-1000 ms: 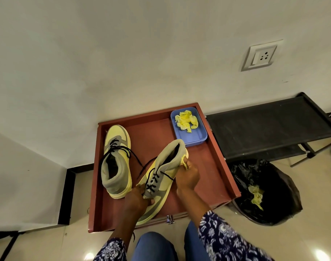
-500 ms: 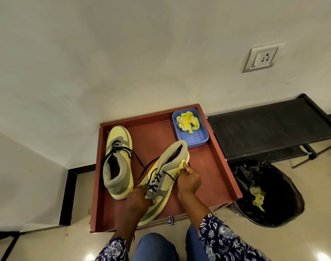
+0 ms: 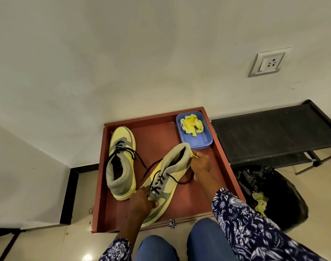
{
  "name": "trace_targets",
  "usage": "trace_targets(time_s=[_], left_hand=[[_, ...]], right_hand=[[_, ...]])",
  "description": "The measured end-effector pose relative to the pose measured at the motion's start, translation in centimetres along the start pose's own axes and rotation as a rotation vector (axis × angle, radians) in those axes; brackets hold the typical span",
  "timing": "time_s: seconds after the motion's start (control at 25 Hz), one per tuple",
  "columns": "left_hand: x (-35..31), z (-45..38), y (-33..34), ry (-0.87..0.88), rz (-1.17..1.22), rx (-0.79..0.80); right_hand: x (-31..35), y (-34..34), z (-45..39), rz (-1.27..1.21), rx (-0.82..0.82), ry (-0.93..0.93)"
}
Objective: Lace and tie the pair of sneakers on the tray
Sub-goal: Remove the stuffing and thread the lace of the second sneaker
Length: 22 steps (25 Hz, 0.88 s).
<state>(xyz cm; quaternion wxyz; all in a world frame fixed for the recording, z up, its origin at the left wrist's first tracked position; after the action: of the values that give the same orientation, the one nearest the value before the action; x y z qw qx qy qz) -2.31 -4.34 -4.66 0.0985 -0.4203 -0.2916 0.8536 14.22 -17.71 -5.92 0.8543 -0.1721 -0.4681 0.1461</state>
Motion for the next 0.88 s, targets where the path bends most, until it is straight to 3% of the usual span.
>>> trace_targets(time_s=[0.36,0.52,0.76,0.88], left_hand=[[0.0,-0.1,0.1,-0.001,-0.018,-0.001],[0.2,-0.2,0.0,-0.008,0.004,0.005],[-0.2,-0.1,-0.1,0.038,-0.123,0.015],[-0.1,-0.1,-0.1,0.026,-0.093,0.017]], right_hand=[[-1.5,1.9,4.1,-0.056,-0.134,0.032],[-2.1,2.4,7.0,0.065,-0.204,-0.215],[-3.4,3.8,10.0,0.171,-0.184,-0.586],[-4.2,3.4,9.1,0.149,-0.193,-0.648]])
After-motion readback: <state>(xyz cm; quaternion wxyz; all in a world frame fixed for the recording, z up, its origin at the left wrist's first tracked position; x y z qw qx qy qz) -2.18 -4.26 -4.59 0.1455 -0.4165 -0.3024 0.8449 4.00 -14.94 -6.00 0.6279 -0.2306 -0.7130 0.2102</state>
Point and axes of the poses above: each hand's wrist, its own z-axis away from the middle knuckle, its own y-axis out of the palm, x = y × z, the point moved 1 cm from there along -z, towards the middle knuckle, and after that the axes turned 10 degrees about z, right-handed, at the moved point
